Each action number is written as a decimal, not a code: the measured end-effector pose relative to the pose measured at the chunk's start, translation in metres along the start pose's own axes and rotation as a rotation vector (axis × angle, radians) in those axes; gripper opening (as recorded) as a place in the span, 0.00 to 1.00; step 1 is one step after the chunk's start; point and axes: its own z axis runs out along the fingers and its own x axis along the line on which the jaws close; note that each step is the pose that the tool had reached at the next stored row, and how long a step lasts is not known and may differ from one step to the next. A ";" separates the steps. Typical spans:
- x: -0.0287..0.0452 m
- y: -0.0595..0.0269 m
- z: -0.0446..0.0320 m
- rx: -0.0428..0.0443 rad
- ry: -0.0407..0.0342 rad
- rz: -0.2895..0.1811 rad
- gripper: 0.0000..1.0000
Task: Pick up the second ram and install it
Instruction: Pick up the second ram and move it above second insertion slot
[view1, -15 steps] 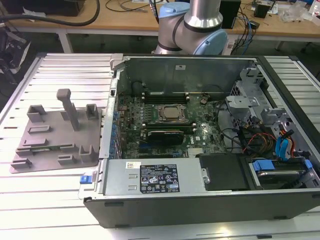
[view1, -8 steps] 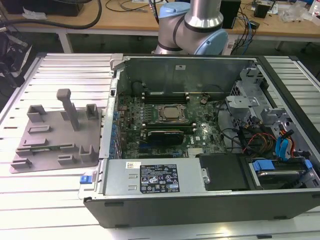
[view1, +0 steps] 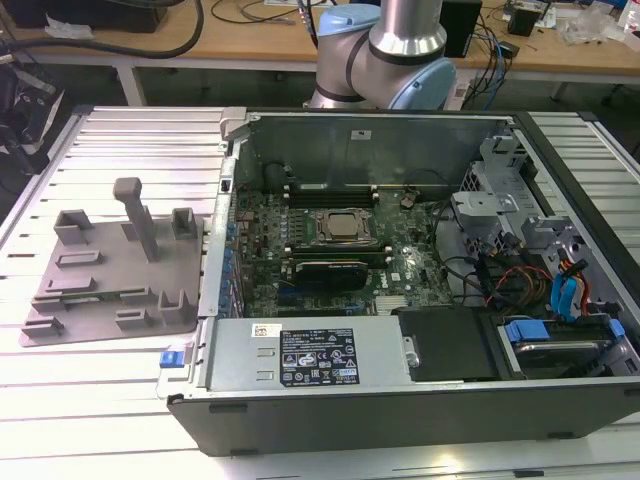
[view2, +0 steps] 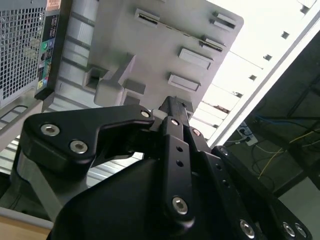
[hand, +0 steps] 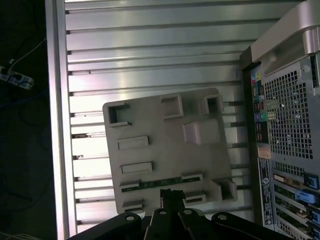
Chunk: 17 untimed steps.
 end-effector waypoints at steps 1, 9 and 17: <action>0.0000 0.0000 0.0000 -0.0004 0.0009 -0.017 0.08; 0.0000 0.0000 0.0000 -0.0077 0.0145 -0.322 0.08; 0.0000 0.0000 0.0000 -0.0135 0.0256 -0.567 0.08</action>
